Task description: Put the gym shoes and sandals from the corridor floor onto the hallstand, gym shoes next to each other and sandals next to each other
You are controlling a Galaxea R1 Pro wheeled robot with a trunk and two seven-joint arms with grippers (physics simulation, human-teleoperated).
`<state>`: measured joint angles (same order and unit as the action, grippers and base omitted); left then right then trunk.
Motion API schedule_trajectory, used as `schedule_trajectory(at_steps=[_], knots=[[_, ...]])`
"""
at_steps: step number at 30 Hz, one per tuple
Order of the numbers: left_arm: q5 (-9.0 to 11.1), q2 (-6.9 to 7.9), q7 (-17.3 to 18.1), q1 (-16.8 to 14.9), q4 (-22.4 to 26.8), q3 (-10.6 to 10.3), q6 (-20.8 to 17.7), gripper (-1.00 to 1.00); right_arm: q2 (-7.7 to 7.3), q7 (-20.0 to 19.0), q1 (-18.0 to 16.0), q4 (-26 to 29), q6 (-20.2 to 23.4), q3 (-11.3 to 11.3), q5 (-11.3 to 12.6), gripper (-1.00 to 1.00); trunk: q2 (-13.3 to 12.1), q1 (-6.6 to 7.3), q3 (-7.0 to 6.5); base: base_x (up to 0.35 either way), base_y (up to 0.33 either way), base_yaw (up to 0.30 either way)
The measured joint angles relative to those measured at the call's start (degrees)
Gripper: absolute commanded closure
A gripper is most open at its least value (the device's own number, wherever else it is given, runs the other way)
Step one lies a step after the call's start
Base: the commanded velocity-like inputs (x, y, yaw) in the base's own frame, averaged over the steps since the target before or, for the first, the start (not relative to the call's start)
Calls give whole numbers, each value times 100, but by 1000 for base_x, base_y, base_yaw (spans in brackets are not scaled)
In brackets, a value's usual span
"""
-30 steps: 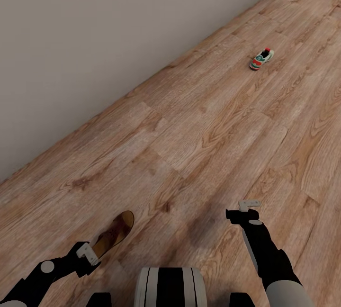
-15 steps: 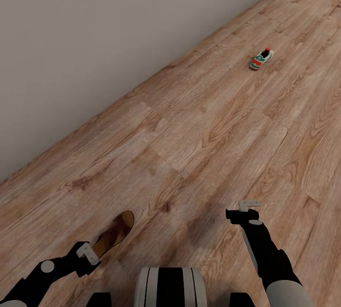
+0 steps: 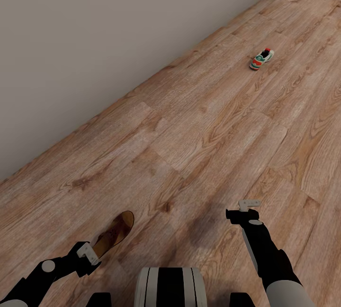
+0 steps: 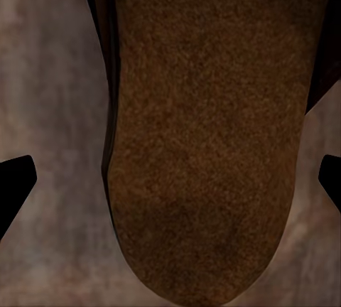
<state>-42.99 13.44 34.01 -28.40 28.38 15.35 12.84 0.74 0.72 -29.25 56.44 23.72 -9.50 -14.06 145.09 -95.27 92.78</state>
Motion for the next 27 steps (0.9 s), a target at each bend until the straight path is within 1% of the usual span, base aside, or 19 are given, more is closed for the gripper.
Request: schedule_trajectory(at_steps=[3,4,13,22,27], knots=[[0,-1,-2,-1,-1,2,-1,-100,0,0,0,0,0,0,0,-100,0,0,0,0,0,0],[0,0,-2,-2,-1,1,-1,100,0,0,0,0,1,0,0,-100,0,0,0,0,0,0],[24,6,13,0,2,31,15,100,0,0,0,0,1,0,0,-100,0,0,0,0,0,0],[26,5,33,6,8,-4,27,100,0,0,0,0,2,0,0,-100,0,0,0,0,0,0],[64,6,14,4,15,43,-4,100,0,0,0,0,4,0,0,-100,0,0,0,0,0,0]])
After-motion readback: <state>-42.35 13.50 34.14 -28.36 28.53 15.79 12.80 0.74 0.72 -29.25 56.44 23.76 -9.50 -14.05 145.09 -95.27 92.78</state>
